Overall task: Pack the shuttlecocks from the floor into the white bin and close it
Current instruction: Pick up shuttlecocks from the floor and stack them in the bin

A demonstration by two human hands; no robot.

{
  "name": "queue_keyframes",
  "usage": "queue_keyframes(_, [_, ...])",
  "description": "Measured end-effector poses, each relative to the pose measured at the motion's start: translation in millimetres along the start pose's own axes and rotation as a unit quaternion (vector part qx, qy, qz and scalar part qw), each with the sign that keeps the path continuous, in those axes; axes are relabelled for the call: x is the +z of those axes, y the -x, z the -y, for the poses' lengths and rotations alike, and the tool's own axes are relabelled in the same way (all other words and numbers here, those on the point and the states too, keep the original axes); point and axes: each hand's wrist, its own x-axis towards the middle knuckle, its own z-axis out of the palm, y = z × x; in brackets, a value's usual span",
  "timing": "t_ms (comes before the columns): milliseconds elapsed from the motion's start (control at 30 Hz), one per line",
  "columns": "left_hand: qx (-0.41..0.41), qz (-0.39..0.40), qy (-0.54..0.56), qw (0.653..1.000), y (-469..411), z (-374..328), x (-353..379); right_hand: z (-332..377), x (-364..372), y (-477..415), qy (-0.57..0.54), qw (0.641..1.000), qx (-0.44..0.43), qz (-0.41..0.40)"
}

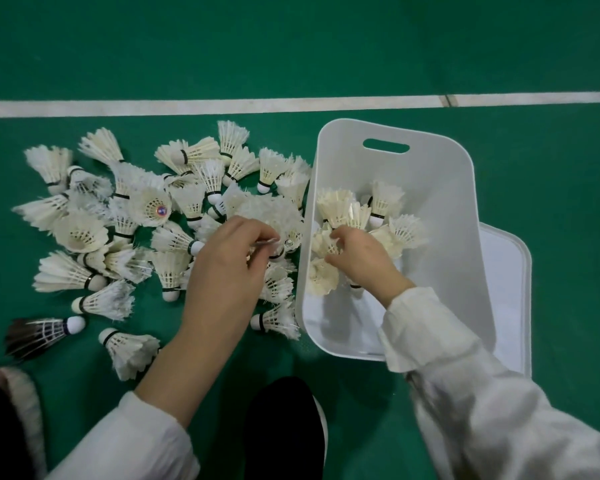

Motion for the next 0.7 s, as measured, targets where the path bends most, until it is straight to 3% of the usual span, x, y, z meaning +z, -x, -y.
queue_keyframes(67, [0.018, 0.004, -0.001, 1.000, -1.9, -1.0, 0.1, 2.8, -19.6, 17.9, -0.059, 0.997, -0.036, -0.046])
queue_keyframes(167, [0.060, 0.016, 0.003, 0.998, -7.6, -8.6, 1.5, 15.6, -54.3, 55.7, -0.171, 0.968, -0.156, -0.099])
queue_keyframes(267, [0.124, 0.036, -0.013, 0.992, -14.7, -19.1, 4.9, 27.3, -70.6, 78.6, -0.122, 0.957, -0.246, -0.093])
queue_keyframes(333, [0.174, 0.051, -0.032, 0.983, -18.1, -25.9, 6.6, 28.8, -73.7, 81.5, -0.073, 0.958, -0.256, -0.108])
queue_keyframes(433, [0.188, 0.044, -0.002, 0.981, -16.5, -35.0, 3.3, 15.4, -85.3, 84.2, -0.076, 0.955, -0.227, -0.177])
queue_keyframes(533, [0.095, 0.012, 0.024, 0.995, -14.3, -27.1, -10.1, -17.6, -97.4, 87.4, -0.052, 0.968, -0.117, -0.215])
queue_keyframes(633, [0.014, 0.067, -0.076, 0.995, -12.4, 13.0, -12.3, -55.5, -84.9, 81.4, 0.069, 0.987, 0.025, -0.143])
queue_keyframes(700, [-0.028, 0.137, -0.151, 0.979, -5.7, 42.9, -8.0, -68.6, -67.8, 73.5, 0.096, 0.989, 0.058, -0.097])
